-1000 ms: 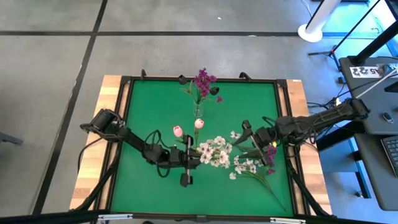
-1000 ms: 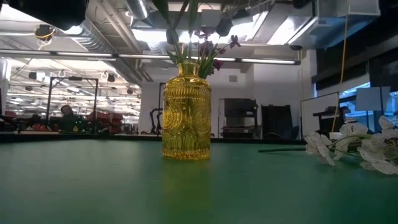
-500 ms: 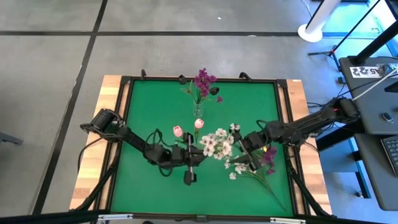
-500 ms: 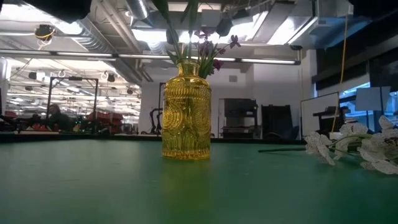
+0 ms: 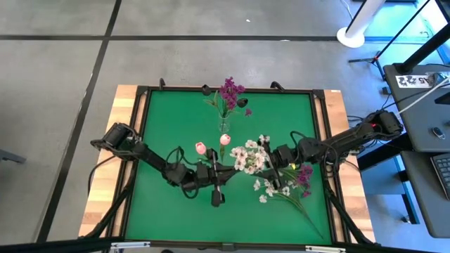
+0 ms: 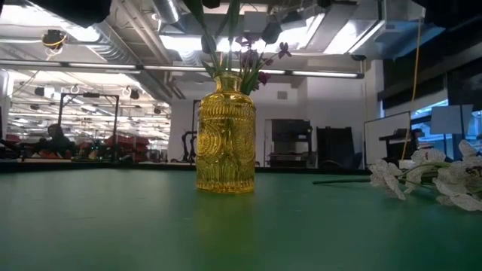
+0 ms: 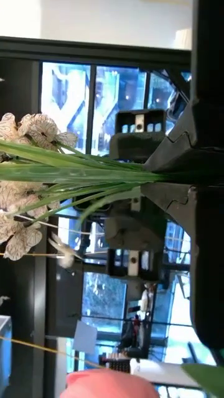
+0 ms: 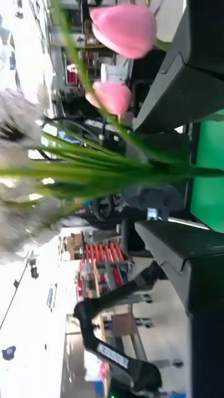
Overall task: Sort flowers into vase by color
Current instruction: Put the bottom white flower into the yellow vase
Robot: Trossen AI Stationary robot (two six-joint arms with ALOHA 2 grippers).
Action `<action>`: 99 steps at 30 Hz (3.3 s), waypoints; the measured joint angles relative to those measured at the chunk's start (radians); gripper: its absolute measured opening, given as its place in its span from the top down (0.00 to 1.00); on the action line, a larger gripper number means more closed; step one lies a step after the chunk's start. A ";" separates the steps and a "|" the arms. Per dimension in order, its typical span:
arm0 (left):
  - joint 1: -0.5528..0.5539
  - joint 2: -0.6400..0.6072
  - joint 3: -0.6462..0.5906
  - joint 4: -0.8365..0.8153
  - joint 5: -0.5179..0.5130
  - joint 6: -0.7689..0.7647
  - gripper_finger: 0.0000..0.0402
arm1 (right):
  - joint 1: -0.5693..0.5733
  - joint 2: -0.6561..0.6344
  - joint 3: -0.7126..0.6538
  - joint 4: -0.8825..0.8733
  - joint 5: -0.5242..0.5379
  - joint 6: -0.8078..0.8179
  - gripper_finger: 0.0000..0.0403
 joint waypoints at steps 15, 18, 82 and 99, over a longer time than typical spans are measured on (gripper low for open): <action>0.037 0.000 0.040 -0.096 0.009 -0.108 0.98 | 0.000 0.000 0.054 -0.056 0.015 0.006 0.41; 0.047 0.000 0.072 -0.179 0.011 -0.139 0.98 | 0.000 0.000 0.058 -0.068 0.015 0.007 0.41; -0.408 0.000 0.209 -0.263 -0.884 0.274 0.59 | 0.000 0.053 0.057 -0.133 0.068 -0.268 0.99; -0.455 0.000 0.209 -0.263 -0.930 0.258 0.59 | 0.000 0.063 0.379 -0.708 0.096 -0.290 0.98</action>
